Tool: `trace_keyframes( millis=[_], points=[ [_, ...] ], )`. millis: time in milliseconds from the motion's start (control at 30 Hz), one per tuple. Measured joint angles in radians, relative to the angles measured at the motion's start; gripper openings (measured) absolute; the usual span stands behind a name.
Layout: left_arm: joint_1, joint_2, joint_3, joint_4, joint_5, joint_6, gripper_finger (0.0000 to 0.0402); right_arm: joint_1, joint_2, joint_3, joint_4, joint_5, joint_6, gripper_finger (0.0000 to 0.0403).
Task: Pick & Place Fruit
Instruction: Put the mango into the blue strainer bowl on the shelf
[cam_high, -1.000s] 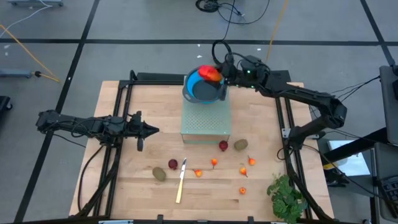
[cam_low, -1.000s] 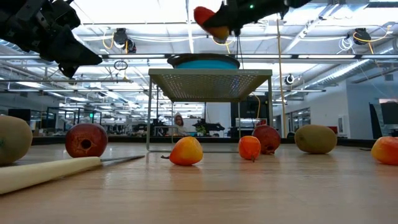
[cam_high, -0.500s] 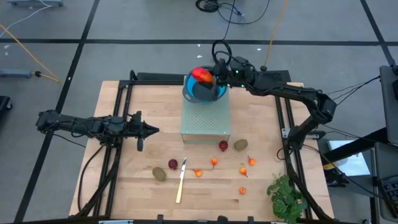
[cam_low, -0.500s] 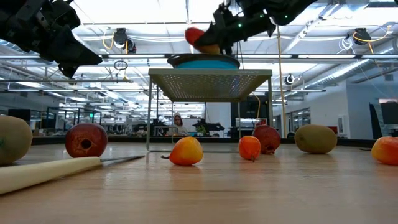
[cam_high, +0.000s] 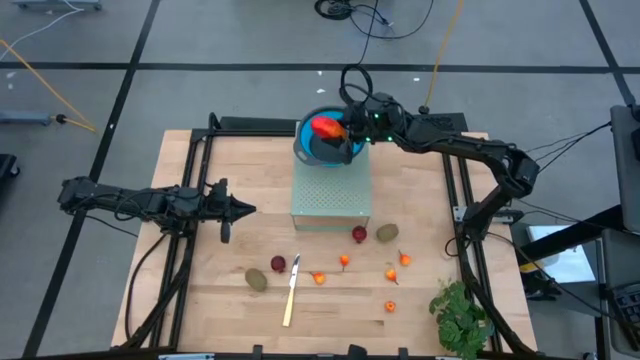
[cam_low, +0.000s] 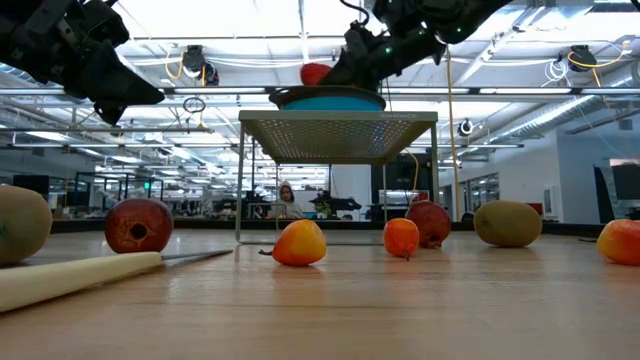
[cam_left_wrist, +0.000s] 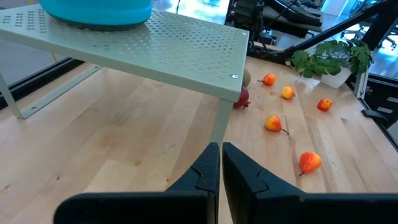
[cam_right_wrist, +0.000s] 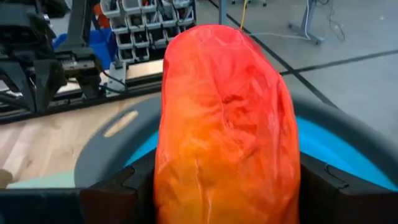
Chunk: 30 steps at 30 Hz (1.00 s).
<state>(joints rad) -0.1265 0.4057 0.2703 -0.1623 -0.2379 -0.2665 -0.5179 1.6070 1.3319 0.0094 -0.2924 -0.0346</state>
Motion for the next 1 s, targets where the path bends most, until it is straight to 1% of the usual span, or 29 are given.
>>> trace_keyframes(
  millis=[200, 500, 1000],
  points=[
    [0.0, 0.0, 0.0, -0.001, 0.0, 0.002, 0.0017, -0.001, 0.0, 0.0, 0.008, 0.0, -0.002, 0.0235],
    [0.0, 0.0, 0.0, -0.001, 0.0, 0.002, 0.0017, -0.011, 0.0, 0.0, -0.046, 0.0, -0.003, 0.0235],
    [0.0, 0.0, 0.0, -0.001, 0.0, -0.004, 0.0017, -0.013, 0.0, 0.0, -0.049, -0.005, -0.006, 0.0235]
  ],
)
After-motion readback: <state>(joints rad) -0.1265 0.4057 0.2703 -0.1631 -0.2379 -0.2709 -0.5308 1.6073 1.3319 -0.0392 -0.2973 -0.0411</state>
